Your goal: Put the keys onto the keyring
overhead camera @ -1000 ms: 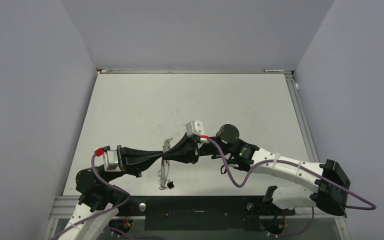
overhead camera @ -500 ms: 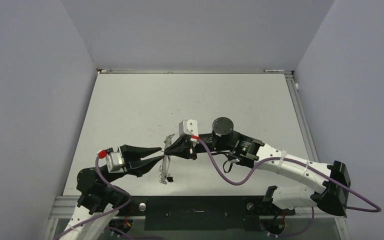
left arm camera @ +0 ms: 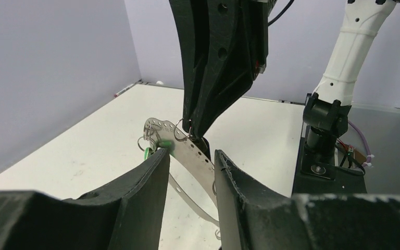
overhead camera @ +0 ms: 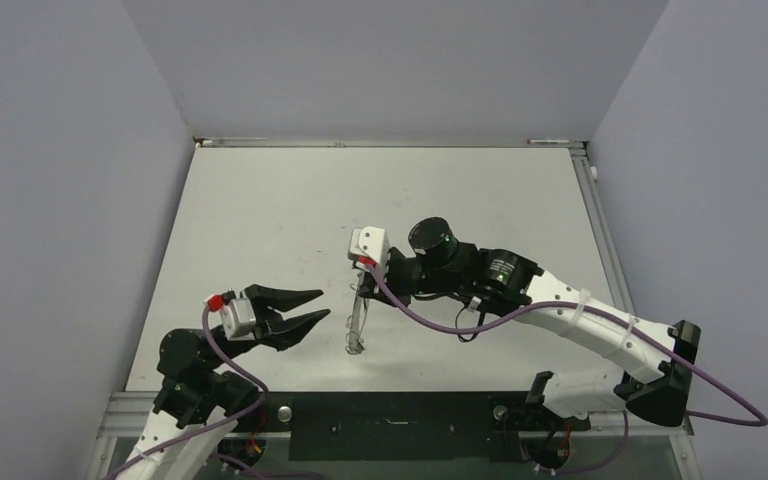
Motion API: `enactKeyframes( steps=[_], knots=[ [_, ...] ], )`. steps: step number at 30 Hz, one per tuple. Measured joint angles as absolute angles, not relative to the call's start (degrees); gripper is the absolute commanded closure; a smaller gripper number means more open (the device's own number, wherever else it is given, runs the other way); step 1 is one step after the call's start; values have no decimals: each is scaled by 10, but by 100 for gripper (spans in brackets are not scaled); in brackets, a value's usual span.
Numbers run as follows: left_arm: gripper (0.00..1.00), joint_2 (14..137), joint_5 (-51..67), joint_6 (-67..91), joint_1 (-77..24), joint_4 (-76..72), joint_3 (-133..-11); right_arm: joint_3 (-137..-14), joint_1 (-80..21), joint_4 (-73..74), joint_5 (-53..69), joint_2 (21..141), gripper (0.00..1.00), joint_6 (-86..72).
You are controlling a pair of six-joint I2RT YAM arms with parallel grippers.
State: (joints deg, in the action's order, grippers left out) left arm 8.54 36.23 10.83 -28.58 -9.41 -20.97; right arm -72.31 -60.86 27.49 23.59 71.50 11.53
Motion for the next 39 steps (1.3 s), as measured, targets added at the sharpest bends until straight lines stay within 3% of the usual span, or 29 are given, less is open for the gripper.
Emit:
enactKeyframes(
  steps=[9,20,39],
  knots=[
    [67,136,352,97,-292,-62,-216,-792,-609,451,120,803,95,74],
    [68,166,345,93,-296,-42,-220,-817,-604,558,75,888,95,36],
    [66,211,414,107,-331,-64,-223,-855,-644,567,155,841,95,126]
  ],
)
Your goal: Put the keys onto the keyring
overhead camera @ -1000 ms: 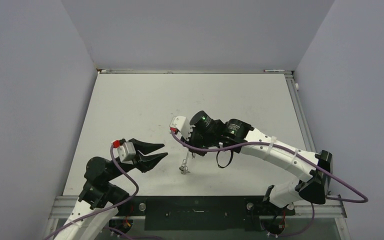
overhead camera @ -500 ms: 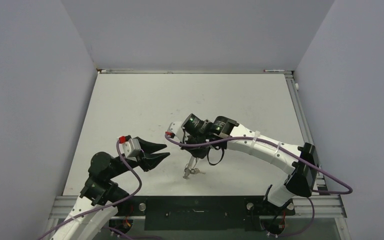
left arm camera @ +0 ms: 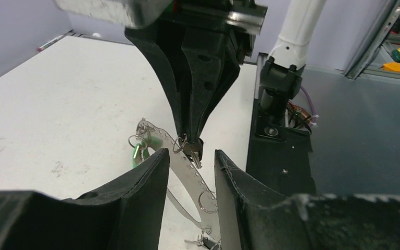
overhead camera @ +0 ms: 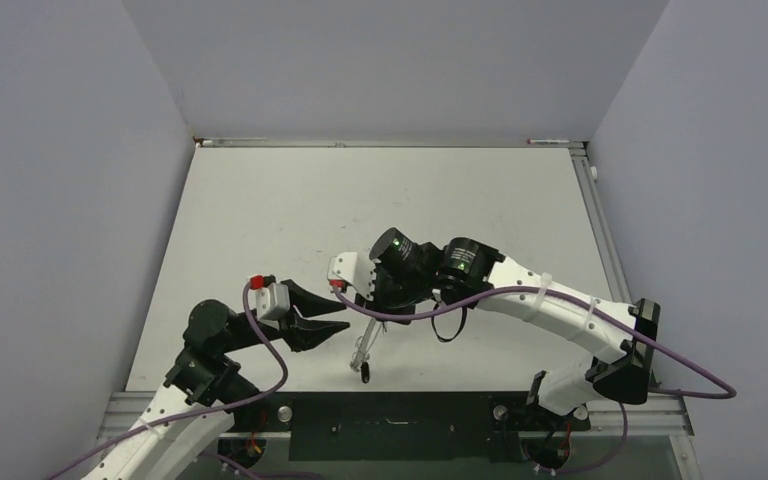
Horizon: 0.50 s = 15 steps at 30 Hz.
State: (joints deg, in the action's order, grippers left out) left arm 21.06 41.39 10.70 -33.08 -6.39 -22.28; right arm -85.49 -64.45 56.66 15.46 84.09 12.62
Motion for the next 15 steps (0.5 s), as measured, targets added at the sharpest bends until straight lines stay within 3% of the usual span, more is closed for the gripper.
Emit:
enactKeyframes(
  steps=[12,15],
  knots=[
    [66,291,437,53,-421,-58,-271,-896,-704,574,159,834,95,160],
    [72,297,432,34,-436,-45,-280,-903,-710,577,159,834,95,164]
  ],
)
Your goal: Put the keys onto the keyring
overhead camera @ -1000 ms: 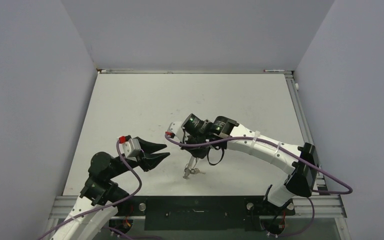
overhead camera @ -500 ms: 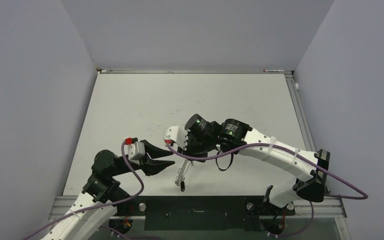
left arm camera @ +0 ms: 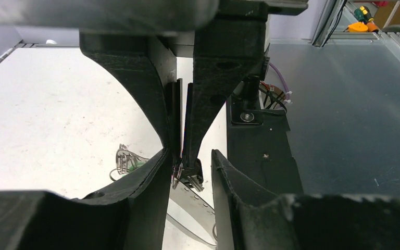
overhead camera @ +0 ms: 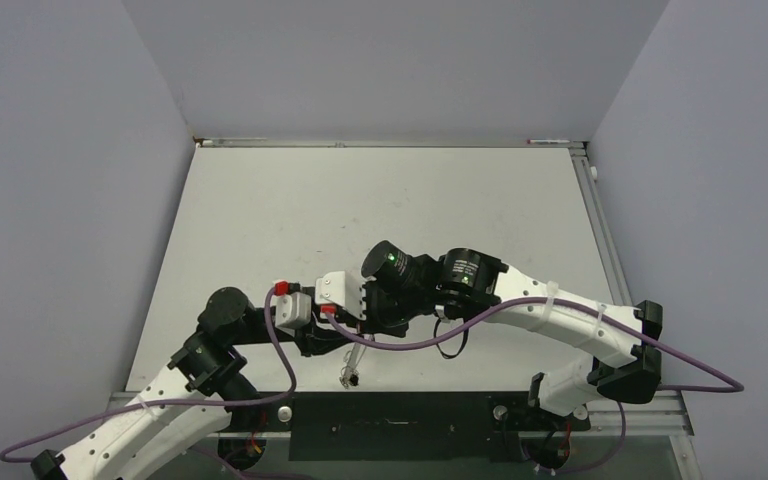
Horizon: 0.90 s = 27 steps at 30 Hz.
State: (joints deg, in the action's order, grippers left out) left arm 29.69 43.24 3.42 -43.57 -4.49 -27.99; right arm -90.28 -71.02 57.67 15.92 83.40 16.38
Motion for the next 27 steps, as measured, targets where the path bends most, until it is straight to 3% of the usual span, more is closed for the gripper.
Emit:
enactKeyframes(
  steps=[12,16,27],
  knots=[
    [77,285,405,-14,-445,-12,-281,-907,-722,580,157,834,95,170],
    [83,284,398,-23,-445,-8,-282,-907,-726,580,157,834,95,170],
    [84,287,397,-28,-446,0,-284,-907,-732,582,149,833,95,170]
  ],
)
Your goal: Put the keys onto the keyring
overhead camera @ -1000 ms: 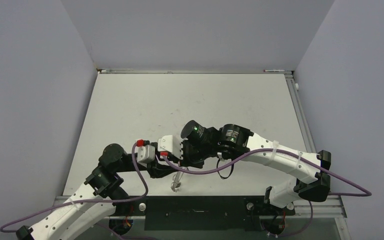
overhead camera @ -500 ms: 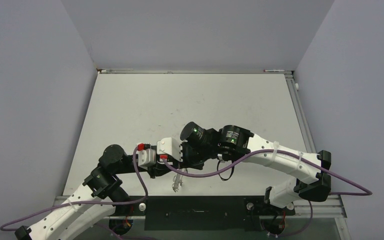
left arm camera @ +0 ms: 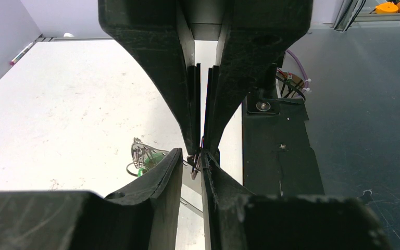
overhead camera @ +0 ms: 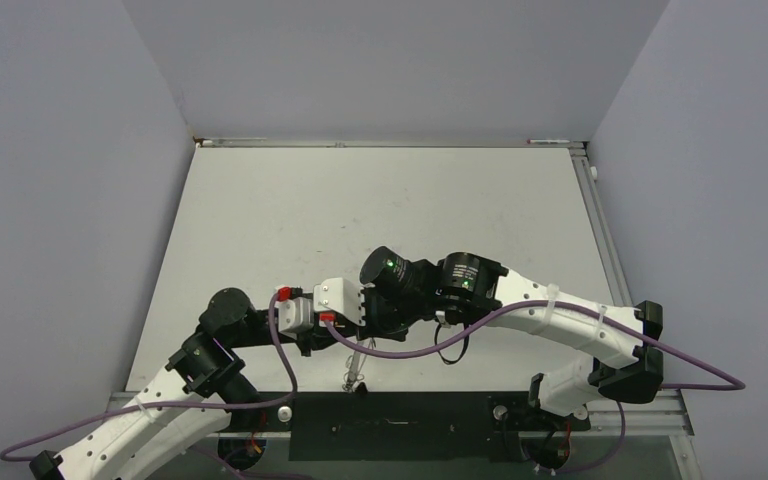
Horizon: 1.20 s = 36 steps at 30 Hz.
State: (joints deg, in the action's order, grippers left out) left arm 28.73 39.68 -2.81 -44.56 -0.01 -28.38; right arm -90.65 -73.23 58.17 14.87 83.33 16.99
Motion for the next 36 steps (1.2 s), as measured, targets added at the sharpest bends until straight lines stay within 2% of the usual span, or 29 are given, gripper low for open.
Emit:
enactKeyframes(
  steps=[11,22,26,28,31,36],
  knots=[
    [90,298,392,-28,-447,2,-285,-907,-736,581,139,820,95,172],
    [87,293,390,-28,-447,2,-286,-907,-736,579,140,820,95,172],
    [73,291,388,-29,-447,2,-286,-907,-737,577,140,820,95,172],
    [72,290,384,-31,-447,2,-286,-906,-738,577,140,820,95,172],
    [72,287,382,-32,-447,3,-286,-907,-740,576,140,820,95,172],
    [80,279,382,-32,-447,2,-286,-907,-740,575,140,820,95,172]
  ],
)
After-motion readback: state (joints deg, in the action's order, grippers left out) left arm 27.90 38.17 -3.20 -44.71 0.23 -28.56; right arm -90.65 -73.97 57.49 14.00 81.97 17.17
